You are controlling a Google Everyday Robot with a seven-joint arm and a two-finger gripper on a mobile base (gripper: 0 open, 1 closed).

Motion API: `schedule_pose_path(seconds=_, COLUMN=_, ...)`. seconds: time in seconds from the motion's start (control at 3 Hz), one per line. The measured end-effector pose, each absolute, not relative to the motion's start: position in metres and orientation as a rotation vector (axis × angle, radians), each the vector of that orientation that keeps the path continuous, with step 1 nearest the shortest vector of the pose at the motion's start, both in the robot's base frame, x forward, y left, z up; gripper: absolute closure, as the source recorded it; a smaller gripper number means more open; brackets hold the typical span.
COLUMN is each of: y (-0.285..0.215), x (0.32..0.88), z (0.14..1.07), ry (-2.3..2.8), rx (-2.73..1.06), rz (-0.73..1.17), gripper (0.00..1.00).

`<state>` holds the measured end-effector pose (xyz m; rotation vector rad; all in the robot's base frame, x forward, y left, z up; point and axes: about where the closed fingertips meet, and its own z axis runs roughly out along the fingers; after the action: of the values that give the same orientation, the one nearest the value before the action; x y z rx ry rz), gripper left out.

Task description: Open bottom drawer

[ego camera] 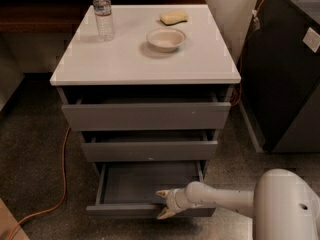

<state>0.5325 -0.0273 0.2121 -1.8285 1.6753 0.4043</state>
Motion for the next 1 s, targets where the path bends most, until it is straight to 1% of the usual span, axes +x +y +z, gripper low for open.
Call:
schedule_pose_path(seconds=0.33, y=-0.022, x=0.537, z=0.230, ry=1.652, rx=-1.836, rz=0.396, gripper=0.00)
schedule_pose_path(seconds=0.67, y=-0.016, x=0.550, z=0.240, ry=1.650, rx=-1.843, rz=0.400, gripper=0.16)
schedule_pose_path(seconds=1.0, y=-0.012, x=0.575, z=0.247, ry=1.660, rx=-1.827, rz=0.423, gripper=0.47)
